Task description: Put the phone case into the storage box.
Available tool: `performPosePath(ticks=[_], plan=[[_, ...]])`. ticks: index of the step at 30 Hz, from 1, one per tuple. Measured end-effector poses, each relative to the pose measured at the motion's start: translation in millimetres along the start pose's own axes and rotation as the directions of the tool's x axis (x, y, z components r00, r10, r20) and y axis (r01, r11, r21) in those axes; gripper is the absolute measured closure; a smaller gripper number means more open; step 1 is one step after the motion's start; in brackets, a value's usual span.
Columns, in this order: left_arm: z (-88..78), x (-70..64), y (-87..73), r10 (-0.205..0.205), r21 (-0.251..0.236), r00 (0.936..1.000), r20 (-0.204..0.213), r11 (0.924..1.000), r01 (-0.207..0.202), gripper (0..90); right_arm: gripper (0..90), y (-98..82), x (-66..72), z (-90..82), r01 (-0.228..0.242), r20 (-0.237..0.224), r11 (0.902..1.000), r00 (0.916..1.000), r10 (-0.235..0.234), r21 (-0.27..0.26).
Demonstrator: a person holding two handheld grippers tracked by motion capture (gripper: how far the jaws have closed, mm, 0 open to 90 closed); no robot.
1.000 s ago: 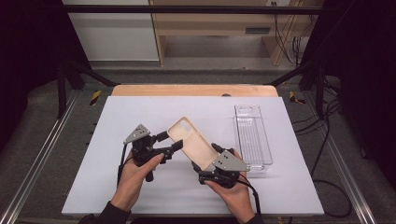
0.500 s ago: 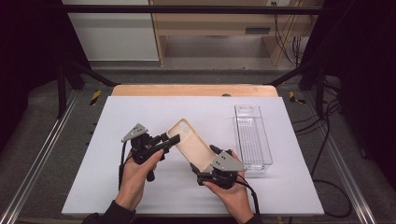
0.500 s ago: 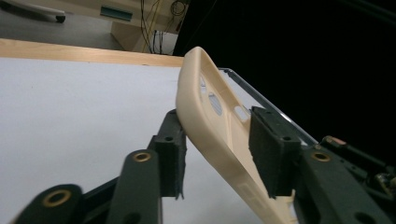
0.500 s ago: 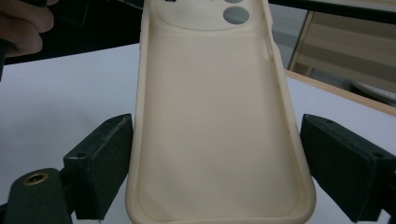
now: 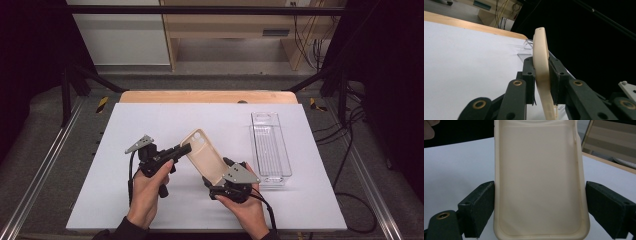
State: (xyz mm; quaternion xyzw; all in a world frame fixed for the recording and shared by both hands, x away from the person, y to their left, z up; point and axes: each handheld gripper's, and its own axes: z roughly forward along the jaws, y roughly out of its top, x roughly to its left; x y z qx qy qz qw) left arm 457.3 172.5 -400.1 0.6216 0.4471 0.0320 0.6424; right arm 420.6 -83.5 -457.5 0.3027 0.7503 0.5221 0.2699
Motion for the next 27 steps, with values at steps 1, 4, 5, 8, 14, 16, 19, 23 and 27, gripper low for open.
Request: performPosePath(ticks=[1,4,5,8,14,16,19,23,27], plan=[[0.1,-0.8,-0.2,-0.013,-0.006,0.9998,0.015,0.9999,0.014,77.9,12.0,-0.3,0.0,0.3,-0.003,-0.001,1.0,1.0,0.003,0.001],[0.1,-4.8,-1.0,-0.004,-0.011,0.9998,0.02,0.9999,0.004,79.4,12.0,-0.7,-0.6,0.9,-0.003,0.001,1.0,1.0,0.003,0.004],[0.3,-6.7,-1.1,0.003,-0.014,0.9998,0.018,0.9999,-0.003,79.5,12.0,-0.8,-0.8,1.0,-0.003,0.001,1.0,1.0,0.003,0.005],[0.2,-11.6,-1.4,0.024,-0.02,0.9997,0.003,0.9995,-0.024,79.7,12.0,-0.6,-1.0,1.0,-0.005,0.0,1.0,1.0,0.005,0.006],[1.0,-22.6,-1.2,0.086,-0.022,0.9962,-0.009,0.996,-0.087,79.8,11.1,-1.1,-3.5,1.2,-0.025,-0.022,0.9996,0.9994,0.025,0.01],[0.8,-27.6,0.2,0.113,-0.02,0.9935,-0.015,0.9933,-0.113,79.8,6.4,-0.6,-3.6,1.0,-0.035,-0.033,0.9994,0.9988,0.035,0.007],[0.6,-30.5,0.6,0.131,-0.016,0.9912,-0.02,0.9912,-0.132,79.8,2.5,4.0,-1.9,1.2,-0.042,-0.039,0.9991,0.9983,0.042,0.012],[0.7,-34.7,-0.2,0.175,-0.001,0.9841,-0.033,0.9846,-0.175,79.8,3.0,11.5,-2.0,0.1,-0.05,-0.042,0.9984,0.9978,0.051,0.024],[0.8,-38.4,-1.1,0.222,0.012,0.9732,-0.058,0.9749,-0.222,79.7,2.9,26.0,-10.2,-4.5,-0.084,-0.058,0.9961,0.9946,0.086,0.027]])
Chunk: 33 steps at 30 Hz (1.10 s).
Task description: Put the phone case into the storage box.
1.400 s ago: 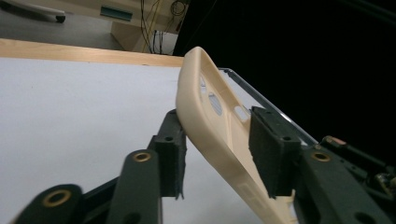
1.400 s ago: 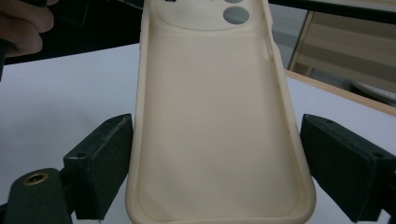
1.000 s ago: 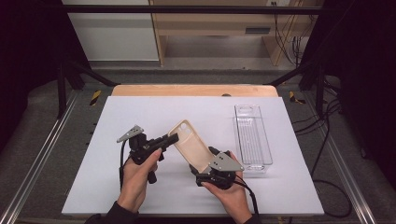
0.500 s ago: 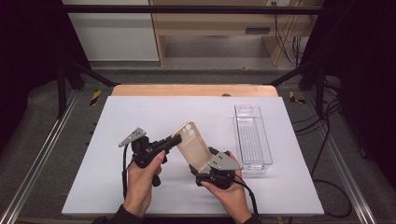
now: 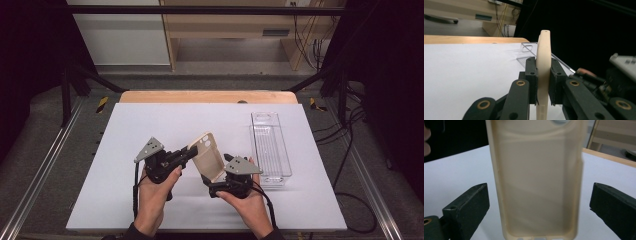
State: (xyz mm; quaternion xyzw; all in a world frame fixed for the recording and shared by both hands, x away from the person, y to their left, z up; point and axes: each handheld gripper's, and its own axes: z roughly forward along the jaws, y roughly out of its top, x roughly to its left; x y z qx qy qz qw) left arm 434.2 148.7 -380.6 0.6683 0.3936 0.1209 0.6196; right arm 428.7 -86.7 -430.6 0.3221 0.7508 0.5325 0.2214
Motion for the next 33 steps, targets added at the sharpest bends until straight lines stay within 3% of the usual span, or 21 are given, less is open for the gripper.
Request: performPosePath(ticks=[6,13,33], plan=[[1.6,-2.2,0.7,0.015,0.006,0.9999,-0.007,0.9999,-0.015,79.7,3.2,17.7,-6.0,-3.5,-0.005,-0.005,1.0,1.0,0.005,0.004],[3.6,-6.7,1.4,0.022,0.005,0.9998,-0.003,0.9997,-0.022,79.7,3.6,31.9,-2.4,0.8,0.024,-0.016,0.9982,0.9996,-0.023,0.056],[8.4,-11.4,-1.1,0.01,0.019,0.9998,0.016,0.9998,-0.01,79.7,3.6,41.3,-2.5,15.0,0.002,-0.006,0.9981,1.0,-0.002,0.061]])
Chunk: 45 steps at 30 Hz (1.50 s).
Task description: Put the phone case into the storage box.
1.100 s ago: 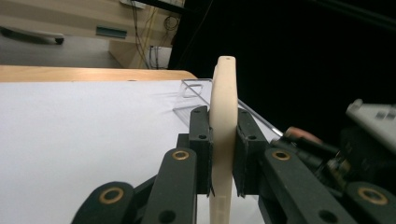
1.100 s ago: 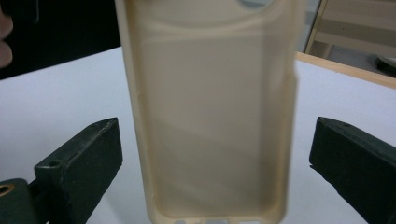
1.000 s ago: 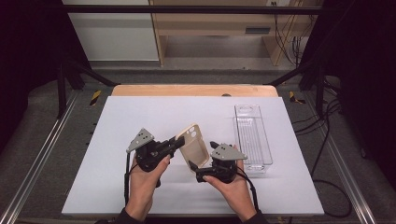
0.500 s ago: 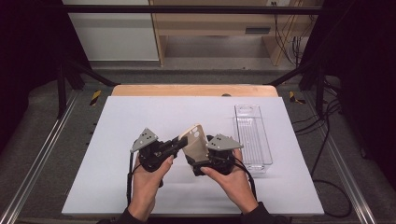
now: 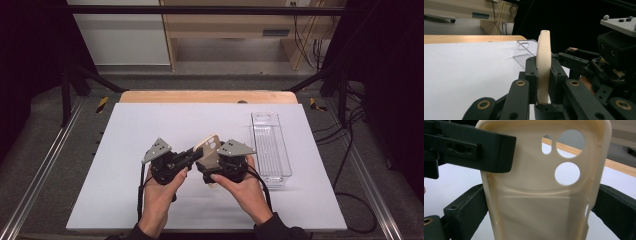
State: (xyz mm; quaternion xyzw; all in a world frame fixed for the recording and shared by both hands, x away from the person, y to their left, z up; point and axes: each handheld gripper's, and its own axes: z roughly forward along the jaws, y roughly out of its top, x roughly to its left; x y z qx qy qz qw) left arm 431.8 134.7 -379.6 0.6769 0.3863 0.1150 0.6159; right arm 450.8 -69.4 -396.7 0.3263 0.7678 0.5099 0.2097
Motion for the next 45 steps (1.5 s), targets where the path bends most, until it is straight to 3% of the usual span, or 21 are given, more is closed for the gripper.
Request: performPosePath(ticks=[15,22,27,33,37,39,41,45], plan=[[1.1,0.4,-1.4,-0.024,-0.004,0.9997,-0.002,0.9997,0.024,79.7,9.7,-2.0,1.9,3.7,-0.005,0.001,0.9999,1.0,0.005,-0.011],[2.2,3.0,-4.7,-0.042,-0.001,0.9991,-0.001,0.9991,0.042,79.5,11.2,-2.3,2.4,4.3,-0.015,0.012,0.9997,0.9998,0.014,0.022],[1.5,3.7,-6.9,-0.031,-0.011,0.9995,-0.009,0.9995,0.031,78.6,11.9,-2.0,3.1,6.1,-0.035,0.011,0.9986,0.9993,0.034,0.041],[-9.1,5.5,-5.9,-0.036,-0.045,0.9987,-0.037,0.9984,0.034,63.8,12.0,-1.8,-5.0,7.6,-0.072,0.041,0.9965,0.9967,0.07,0.043],[-20.2,7.8,-3.9,-0.02,-0.076,0.9973,-0.071,0.997,0.014,54.1,12.0,-1.6,-14.6,6.3,-0.104,0.059,0.9937,0.9931,0.101,0.042],[-26.3,10.4,-4.4,-0.006,-0.096,0.9938,-0.111,0.9953,-0.005,48.5,12.0,-1.4,-18.5,5.5,-0.115,0.068,0.9929,0.9914,0.112,0.033],[-31.5,14.9,-6.9,0.022,-0.104,0.9862,-0.164,0.9938,-0.039,42.9,12.1,-1.6,-21.4,5.6,-0.12,0.078,0.9924,0.9901,0.117,0.03],[-38.0,28.9,-15.7,0.075,-0.082,0.958,-0.277,0.9915,-0.101,32.2,12.0,-1.1,-24.1,6.7,-0.128,0.088,0.9914,0.9883,0.125,0.029]])
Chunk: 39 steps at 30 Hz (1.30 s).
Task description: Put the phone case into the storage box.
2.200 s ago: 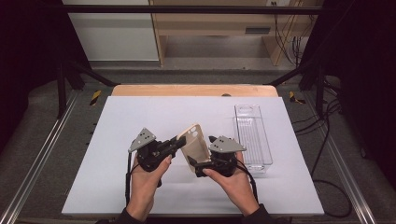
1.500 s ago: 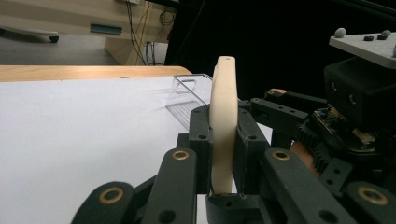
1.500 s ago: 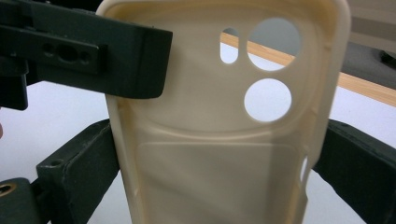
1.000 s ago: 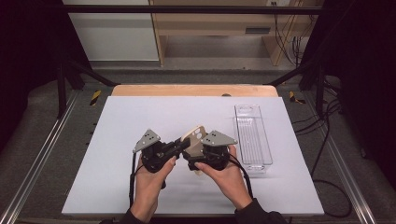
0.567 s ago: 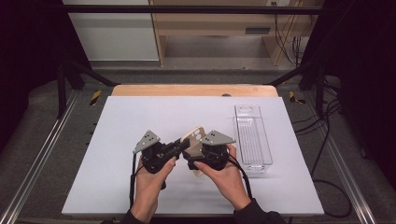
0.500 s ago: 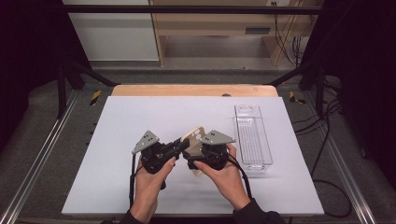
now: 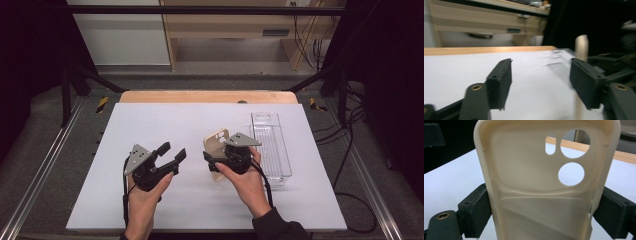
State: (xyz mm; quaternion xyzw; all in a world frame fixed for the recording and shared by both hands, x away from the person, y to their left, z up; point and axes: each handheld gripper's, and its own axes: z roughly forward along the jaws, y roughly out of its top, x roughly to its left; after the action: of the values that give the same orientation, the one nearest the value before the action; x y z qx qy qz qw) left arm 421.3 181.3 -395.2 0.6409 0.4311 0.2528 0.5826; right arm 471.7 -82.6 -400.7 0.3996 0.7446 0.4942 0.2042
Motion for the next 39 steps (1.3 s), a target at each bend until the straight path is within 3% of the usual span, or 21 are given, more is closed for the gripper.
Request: performPosePath(ticks=[3,7,12,19,24,30,35,39], plan=[[-2.5,10.8,-7.7,0.05,0.009,0.9972,-0.056,0.9987,-0.05,29.0,12.1,1.6,-0.2,0.2,0.003,0.007,1.0,1.0,-0.003,-0.007],[-4.8,22.2,-17.6,0.106,0.024,0.9896,-0.097,0.9943,-0.104,24.5,12.1,3.6,-0.2,0.1,-0.004,0.016,0.9998,0.9999,0.005,-0.021],[-8.1,36.1,-31.4,0.105,0.047,0.9888,-0.106,0.9938,-0.1,19.7,12.1,6.2,-1.1,-1.2,-0.008,0.029,0.9996,0.9995,0.009,-0.027],[-13.8,53.4,-44.4,0.098,0.095,0.9919,-0.081,0.9914,-0.09,14.6,12.1,11.3,-2.9,-6.4,-0.017,0.058,0.9994,0.9981,0.019,-0.03],[-23.3,64.2,-49.1,0.083,0.082,0.9948,-0.059,0.9936,-0.078,9.8,12.1,15.9,-3.9,-10.2,-0.021,0.069,0.999,0.9974,0.023,-0.039],[-35.1,72.8,-53.3,0.117,0.065,0.9919,-0.049,0.9914,-0.114,4.8,12.1,24.3,-6.9,-13.1,-0.028,0.079,0.9981,0.9964,0.032,-0.055],[-44.0,75.8,-54.2,0.117,0.032,0.992,-0.047,0.9928,-0.116,4.2,12.2,32.5,-12.2,-16.6,-0.035,0.091,0.9968,0.9949,0.042,-0.072],[-43.9,77.1,-55.1,0.115,0.032,0.9923,-0.047,0.993,-0.113,4.2,12.2,37.1,-14.8,-19.2,-0.034,0.102,0.9965,0.994,0.041,-0.076]])
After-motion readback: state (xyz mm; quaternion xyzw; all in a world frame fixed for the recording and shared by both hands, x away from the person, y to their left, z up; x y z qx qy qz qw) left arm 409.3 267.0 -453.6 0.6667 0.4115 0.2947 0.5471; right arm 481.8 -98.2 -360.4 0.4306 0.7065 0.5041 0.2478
